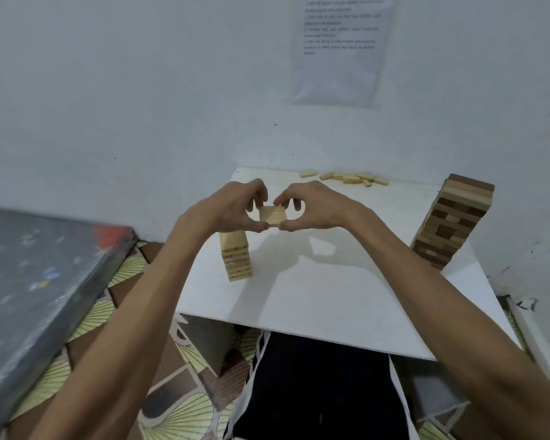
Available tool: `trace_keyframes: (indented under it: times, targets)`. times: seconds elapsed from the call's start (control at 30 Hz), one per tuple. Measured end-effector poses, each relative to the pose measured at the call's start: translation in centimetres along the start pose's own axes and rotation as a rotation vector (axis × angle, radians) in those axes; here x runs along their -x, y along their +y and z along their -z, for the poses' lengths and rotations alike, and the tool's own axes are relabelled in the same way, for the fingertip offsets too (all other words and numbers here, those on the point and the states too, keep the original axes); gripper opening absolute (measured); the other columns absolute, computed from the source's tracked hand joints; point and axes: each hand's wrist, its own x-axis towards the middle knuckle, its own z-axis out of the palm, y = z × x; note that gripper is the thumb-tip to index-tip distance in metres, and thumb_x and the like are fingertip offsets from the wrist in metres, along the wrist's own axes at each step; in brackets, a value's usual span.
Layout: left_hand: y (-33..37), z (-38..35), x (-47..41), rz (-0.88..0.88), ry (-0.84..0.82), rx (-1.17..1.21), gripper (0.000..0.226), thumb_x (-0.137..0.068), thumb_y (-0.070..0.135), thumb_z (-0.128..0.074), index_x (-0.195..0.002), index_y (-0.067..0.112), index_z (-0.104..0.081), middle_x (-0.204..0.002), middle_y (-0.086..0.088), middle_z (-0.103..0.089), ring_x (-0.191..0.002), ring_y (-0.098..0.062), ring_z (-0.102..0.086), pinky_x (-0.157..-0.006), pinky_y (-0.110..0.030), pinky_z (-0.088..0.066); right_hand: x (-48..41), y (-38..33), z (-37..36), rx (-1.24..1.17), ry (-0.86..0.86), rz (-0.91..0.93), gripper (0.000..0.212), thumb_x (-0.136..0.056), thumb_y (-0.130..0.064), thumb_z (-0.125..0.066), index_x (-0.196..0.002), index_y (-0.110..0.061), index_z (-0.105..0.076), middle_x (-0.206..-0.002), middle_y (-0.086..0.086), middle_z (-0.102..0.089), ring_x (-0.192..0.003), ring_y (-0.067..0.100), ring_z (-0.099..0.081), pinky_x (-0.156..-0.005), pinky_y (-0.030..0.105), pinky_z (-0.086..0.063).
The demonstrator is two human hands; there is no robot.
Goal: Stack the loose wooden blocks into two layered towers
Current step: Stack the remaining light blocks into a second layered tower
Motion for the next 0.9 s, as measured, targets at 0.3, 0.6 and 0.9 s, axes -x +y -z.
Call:
trace_keyframes:
  times: [0.3,0.6,0.9]
  targets:
    - [-4.1,1.2,5.0,0.089,-0.003,-0.028,0.051,-0.079,0.043,-0.084,-0.117,0.029,-0.052,-0.104,0.014,-0.068,-0.094,-0.011,-0.060,-0.086,-0.041,-0.054,-3.6,-4.6,-2.3,0.052,-0.103,0.082,0.064,-0.080,-0.055,-0.081,-0.137,-0.033,-0.060,-0.113,-0.020,-0.063,-0.098,0.007,-0.054,-0.082,0.030,-0.048]
    - [-5.2,0.4,6.5,0.120,0.022,-0.022,0.055,-0.075,0.045,-0.085,-0.115,0.030,-0.051,-0.104,0.017,-0.068,-0.094,-0.011,-0.059,-0.084,-0.037,-0.053,-4.3,-6.1,-3.5,0.093,-0.158,0.077,0.049,-0.081,-0.047,-0.080,-0.124,-0.029,-0.067,-0.112,-0.016,-0.062,-0.100,0.007,-0.053,-0.074,0.030,-0.044]
    - [-5.2,-0.1,6.9,0.131,0.042,-0.041,0.054,-0.076,0.046,-0.084,-0.115,0.029,-0.051,-0.106,0.019,-0.067,-0.097,-0.014,-0.057,-0.081,-0.034,-0.047,-4.2,-6.4,-3.9,0.143,-0.158,0.075,0.049,-0.080,-0.047,-0.080,-0.123,-0.029,-0.065,-0.113,-0.016,-0.061,-0.098,0.008,-0.050,-0.074,0.031,-0.042]
